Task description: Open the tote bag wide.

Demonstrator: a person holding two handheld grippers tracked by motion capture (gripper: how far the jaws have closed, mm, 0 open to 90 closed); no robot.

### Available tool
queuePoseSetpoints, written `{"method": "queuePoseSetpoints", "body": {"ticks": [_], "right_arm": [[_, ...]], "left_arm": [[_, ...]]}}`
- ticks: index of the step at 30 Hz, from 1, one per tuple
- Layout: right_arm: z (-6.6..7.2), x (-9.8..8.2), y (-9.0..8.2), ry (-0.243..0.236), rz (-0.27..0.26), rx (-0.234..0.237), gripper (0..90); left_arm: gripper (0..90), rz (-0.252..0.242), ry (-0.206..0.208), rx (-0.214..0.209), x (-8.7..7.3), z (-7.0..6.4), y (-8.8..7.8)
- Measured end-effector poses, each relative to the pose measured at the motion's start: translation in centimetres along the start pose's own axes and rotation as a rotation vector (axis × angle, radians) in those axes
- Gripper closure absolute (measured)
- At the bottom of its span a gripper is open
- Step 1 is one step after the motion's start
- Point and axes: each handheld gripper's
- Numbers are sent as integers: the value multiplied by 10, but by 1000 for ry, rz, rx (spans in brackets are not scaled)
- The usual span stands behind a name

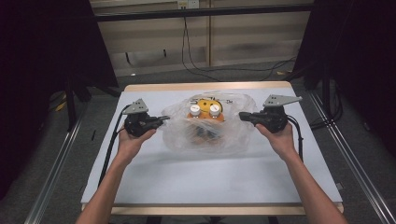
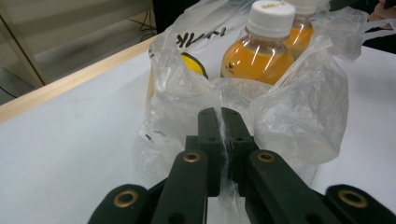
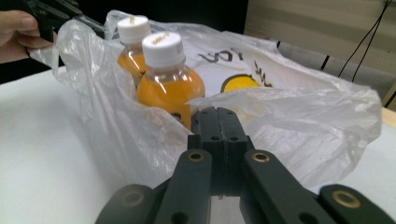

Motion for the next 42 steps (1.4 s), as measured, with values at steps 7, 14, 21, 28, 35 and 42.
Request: {"method": "queuePoseSetpoints", "body": {"ticks": [7,14,21,28,35,42], "right_arm": [[-2,-23,9,12,70,-1,900],[-6,-43,15,17,153,-12,900],[-9,-58,19,30,198,-13,900],[-12,-70,24,32,251,-26,900],[-19,-86,30,22,336,-51,900],[-25,-89,24,49,326,-77,900]], "left_arm": [[882,49,-7,-2,-16,-2,10],[882,108,-8,8,-34,0,19],[883,141,-21,13,-48,4,20],[883,228,-26,36,-66,12,26],[883,254,-47,46,-77,18,29],[883,264,-46,79,-83,25,22]]}}
Point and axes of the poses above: each handheld gripper's, and its own axes: y roughly forward along the jaws, x roughly out of its top, z roughly to its left, and after that the axes turned 9 degrees about -z, right-handed
